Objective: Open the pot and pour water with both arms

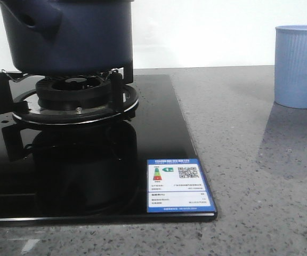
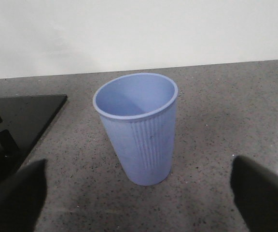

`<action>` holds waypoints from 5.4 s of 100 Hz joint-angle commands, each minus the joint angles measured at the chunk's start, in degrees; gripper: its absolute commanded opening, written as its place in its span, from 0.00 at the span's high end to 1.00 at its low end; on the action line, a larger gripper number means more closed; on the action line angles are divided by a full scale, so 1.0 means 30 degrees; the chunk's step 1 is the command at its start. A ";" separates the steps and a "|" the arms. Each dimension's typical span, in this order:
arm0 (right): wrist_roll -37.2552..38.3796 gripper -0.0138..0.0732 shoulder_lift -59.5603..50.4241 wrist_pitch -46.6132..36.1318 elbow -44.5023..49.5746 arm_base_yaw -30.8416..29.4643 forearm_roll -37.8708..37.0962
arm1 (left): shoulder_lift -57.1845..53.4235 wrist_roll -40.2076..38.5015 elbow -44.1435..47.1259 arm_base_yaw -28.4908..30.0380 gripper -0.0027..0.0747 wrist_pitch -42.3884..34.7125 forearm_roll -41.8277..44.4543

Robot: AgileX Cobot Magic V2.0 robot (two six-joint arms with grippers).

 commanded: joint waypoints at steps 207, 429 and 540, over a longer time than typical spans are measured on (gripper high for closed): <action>0.0882 0.91 -0.6753 -0.3958 0.3161 -0.0132 -0.0016 | -2.3894 -0.0979 1.7254 0.4259 0.99 -0.3719 -0.2956; 0.0882 0.91 -0.6753 -0.3929 0.3161 -0.0132 -0.0050 | -2.7499 -2.3999 2.2646 0.3879 0.99 -0.9657 2.1072; -2.1351 0.91 -0.8358 0.1577 0.5723 0.0887 2.1993 | -2.7499 -2.3999 2.2646 0.3879 0.99 -0.9657 2.1072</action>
